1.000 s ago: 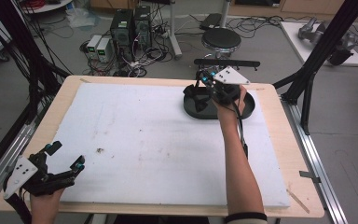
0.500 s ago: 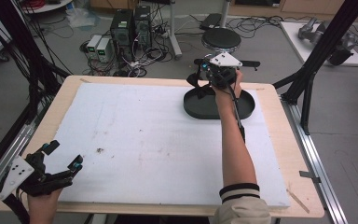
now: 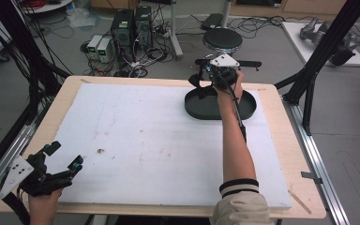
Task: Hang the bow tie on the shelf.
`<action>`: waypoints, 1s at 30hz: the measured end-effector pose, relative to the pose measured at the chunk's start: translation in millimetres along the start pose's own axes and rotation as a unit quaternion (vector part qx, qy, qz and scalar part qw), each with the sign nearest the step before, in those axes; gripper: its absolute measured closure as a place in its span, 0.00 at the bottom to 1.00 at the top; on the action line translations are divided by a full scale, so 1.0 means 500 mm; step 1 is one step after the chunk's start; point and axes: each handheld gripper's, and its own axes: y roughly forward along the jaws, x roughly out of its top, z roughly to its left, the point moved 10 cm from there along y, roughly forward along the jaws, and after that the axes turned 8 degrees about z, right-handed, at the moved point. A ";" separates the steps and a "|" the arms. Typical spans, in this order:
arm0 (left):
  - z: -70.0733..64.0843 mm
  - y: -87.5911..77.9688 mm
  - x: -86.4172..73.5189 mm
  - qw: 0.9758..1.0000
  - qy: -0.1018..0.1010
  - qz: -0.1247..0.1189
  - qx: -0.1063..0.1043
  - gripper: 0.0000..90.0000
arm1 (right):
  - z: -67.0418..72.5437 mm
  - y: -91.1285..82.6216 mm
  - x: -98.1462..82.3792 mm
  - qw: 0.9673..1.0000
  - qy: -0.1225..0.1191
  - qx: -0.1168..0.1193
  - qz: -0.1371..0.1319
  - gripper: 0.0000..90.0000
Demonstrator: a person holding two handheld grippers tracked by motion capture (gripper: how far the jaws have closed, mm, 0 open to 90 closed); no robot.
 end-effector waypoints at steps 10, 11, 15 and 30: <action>0.000 -0.001 0.000 1.000 0.000 0.000 0.001 0.07 | -0.007 -0.003 0.000 1.000 0.005 -0.030 0.001 0.67; 0.000 -0.001 0.000 1.000 0.000 0.000 0.001 0.07 | -0.007 -0.009 0.005 0.999 0.008 -0.031 -0.004 0.64; 0.000 -0.003 0.002 1.000 -0.002 -0.002 0.000 0.07 | -0.007 -0.037 0.023 0.999 0.013 -0.035 -0.028 0.57; -0.007 -0.015 0.013 1.000 0.003 -0.009 0.004 0.07 | -0.020 -0.212 0.074 0.996 0.040 -0.040 -0.067 0.27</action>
